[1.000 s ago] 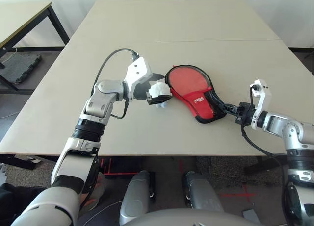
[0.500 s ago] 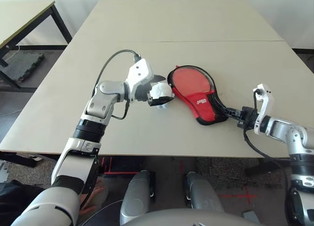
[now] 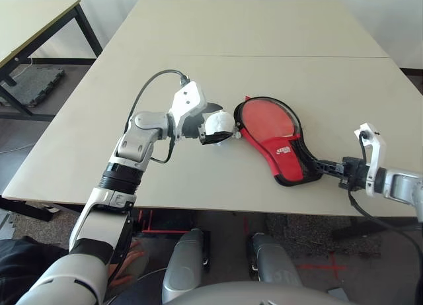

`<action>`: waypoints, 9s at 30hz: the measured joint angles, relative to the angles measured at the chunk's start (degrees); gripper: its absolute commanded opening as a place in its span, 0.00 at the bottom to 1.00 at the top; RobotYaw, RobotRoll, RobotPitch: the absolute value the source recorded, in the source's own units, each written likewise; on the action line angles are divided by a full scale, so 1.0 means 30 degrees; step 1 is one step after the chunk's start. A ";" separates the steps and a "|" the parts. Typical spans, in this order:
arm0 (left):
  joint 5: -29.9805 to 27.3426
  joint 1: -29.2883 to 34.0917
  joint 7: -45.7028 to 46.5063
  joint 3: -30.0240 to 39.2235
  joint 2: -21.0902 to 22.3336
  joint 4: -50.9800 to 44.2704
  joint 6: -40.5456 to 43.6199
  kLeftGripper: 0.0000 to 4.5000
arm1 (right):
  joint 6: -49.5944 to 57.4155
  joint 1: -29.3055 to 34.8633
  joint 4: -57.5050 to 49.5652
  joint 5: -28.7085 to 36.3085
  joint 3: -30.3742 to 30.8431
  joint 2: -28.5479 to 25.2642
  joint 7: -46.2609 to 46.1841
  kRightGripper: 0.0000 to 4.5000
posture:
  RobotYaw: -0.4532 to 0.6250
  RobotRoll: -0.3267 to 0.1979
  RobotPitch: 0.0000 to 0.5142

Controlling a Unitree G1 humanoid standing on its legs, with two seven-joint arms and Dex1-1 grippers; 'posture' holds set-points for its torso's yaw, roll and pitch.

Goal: Store the ping-pong paddle in its case and zip it.

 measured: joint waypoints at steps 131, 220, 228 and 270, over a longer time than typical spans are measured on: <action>0.5911 -0.7969 0.6252 -0.2402 -0.2800 1.4829 -0.6693 0.04 | -0.7054 -0.2855 -0.0820 -0.5389 0.4776 0.2551 -0.0502 1.00 | 0.47 0.62 0.27; 0.6514 -0.7288 -0.0321 -0.0862 -0.6296 1.4293 -0.6075 0.99 | -0.5689 -0.1407 -0.3571 -0.2743 0.3580 0.1685 -0.1487 1.00 | 0.40 0.62 0.37; 0.6273 -0.6382 -0.0628 -0.1698 -0.6365 1.2674 -0.5171 0.99 | -0.5512 -0.1751 -0.3391 -0.2621 0.3505 0.1429 -0.1307 1.00 | 0.40 0.62 0.38; 0.5440 -0.4621 -0.0712 -0.2860 -0.5798 0.8888 -0.3756 1.00 | -1.5050 -1.3779 1.3332 -0.8967 0.5146 0.6112 -0.1590 0.53 | 0.47 0.62 0.42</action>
